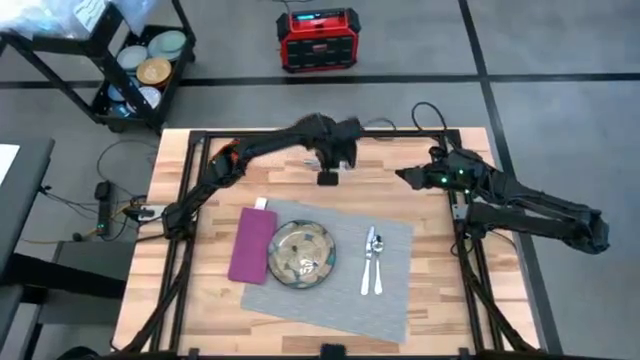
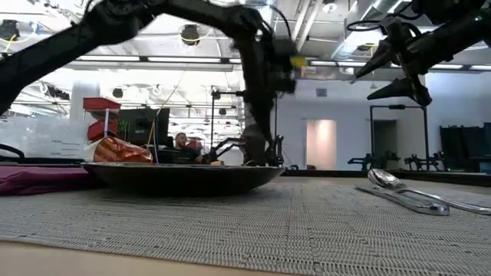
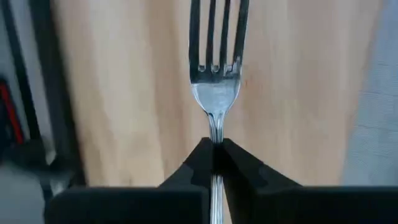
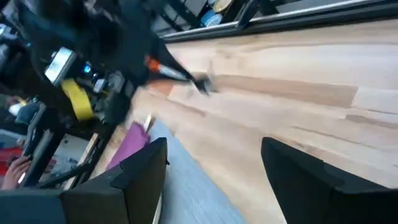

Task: Set table place
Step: Put the silver fork on the folded pink table napkin

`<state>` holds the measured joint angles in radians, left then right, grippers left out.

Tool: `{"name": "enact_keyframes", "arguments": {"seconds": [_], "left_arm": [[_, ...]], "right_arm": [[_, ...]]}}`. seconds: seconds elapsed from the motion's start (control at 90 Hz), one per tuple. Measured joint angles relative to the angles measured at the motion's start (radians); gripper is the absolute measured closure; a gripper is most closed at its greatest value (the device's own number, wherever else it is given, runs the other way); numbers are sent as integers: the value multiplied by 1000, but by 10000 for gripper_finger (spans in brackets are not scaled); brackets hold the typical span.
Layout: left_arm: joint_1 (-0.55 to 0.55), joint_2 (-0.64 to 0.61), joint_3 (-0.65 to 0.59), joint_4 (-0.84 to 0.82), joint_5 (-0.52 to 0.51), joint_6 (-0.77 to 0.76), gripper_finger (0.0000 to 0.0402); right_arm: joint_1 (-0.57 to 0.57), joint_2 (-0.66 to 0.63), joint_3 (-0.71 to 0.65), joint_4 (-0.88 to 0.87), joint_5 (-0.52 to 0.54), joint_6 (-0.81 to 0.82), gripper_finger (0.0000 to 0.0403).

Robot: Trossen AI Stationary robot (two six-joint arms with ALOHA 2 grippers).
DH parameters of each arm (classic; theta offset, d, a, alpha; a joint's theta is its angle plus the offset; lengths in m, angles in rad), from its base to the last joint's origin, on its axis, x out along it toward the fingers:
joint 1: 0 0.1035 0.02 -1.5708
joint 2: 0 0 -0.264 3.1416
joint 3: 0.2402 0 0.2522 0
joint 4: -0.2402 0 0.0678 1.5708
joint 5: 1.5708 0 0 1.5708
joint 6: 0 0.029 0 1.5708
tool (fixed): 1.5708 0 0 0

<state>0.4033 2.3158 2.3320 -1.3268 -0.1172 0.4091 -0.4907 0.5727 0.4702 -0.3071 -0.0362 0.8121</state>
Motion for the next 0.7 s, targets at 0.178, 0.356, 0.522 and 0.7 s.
{"name": "enact_keyframes", "arguments": {"seconds": [0.178, 0.356, 0.522, 0.7], "left_arm": [[90, -132, -8, -215, -42, -242, 401], [136, -285, -76, -207, -47, -520, 401], [154, -453, -328, -119, -164, -751, 401], [130, -653, -734, 91, -214, -1006, 401]], "right_arm": [[-60, -33, 0, -6, -108, -31, 154], [-142, -94, 0, -36, -196, -48, 154], [-196, -153, 0, -100, -274, -62, 154], [-210, -219, 0, -171, -321, -65, 154]]}}
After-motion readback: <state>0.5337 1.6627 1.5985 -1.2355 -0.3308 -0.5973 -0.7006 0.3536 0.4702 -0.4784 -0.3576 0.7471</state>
